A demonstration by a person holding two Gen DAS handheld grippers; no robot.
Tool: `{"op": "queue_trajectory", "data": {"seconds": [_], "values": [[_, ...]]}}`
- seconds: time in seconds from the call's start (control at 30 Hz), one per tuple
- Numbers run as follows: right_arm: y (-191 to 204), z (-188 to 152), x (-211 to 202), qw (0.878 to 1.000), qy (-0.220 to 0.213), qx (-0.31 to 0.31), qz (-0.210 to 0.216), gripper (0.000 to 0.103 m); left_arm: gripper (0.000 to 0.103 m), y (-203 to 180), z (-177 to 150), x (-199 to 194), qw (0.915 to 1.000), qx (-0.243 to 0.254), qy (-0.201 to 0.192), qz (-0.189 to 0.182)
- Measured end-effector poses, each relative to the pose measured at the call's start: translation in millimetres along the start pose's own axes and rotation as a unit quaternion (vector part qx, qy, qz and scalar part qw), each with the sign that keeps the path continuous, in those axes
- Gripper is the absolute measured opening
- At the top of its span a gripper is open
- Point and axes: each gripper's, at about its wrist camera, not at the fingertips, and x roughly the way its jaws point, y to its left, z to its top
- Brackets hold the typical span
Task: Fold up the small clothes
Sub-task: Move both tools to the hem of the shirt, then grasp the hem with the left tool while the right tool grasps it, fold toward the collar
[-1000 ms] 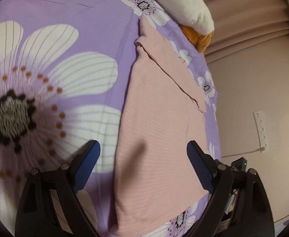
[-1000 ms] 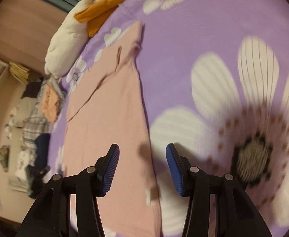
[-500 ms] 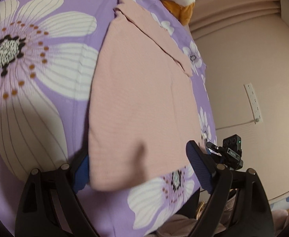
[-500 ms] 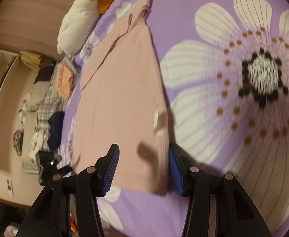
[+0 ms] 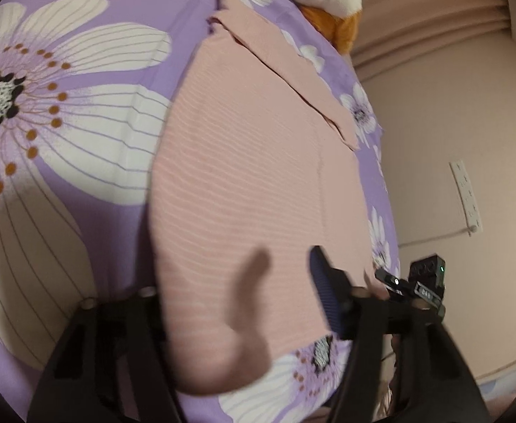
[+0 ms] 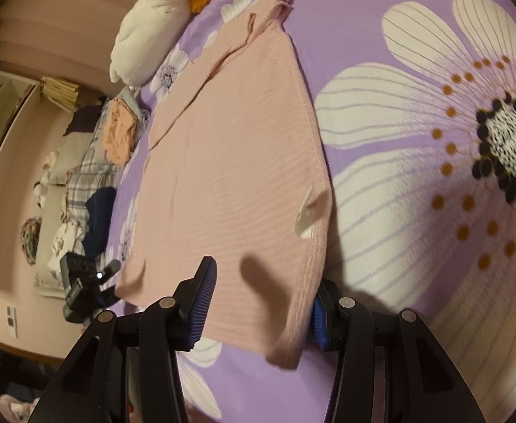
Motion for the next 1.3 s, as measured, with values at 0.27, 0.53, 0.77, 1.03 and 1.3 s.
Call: {"op": "queue_trajectory", "data": {"seconds": [0.27,0.53,0.77,1.03,1.3], "values": [[2.4,-10.5,-3.7,0.999,-0.012,-0.03,-0.027,0.025,0.005,13.5,-4.9,-4.8,0.9991,-0.033,0.02,0.018],[6.8,-11.4,-10.6,0.999,-0.029,-0.034,-0.011,0.011,0.001,-8.6,5.4,-8.2,0.9998,-0.008,0.013,0.015],[34.6,1.1,-24.2,0.995,-0.071,-0.062,0.037,0.008,0.001,-38.4,13.7,-31.9,0.9977,0.019,-0.047,-0.044],[65.3,-3.5,-48.5,0.984,-0.125,-0.103,0.072,0.007,0.001,-59.8,15.5,-62.0,0.993,0.05,-0.083,-0.067],[67.8,-7.0,-59.3,0.981,-0.145,-0.102,0.079,0.007,0.001,-71.1,14.1,-70.2,0.9927,0.064,-0.081,-0.062]]}}
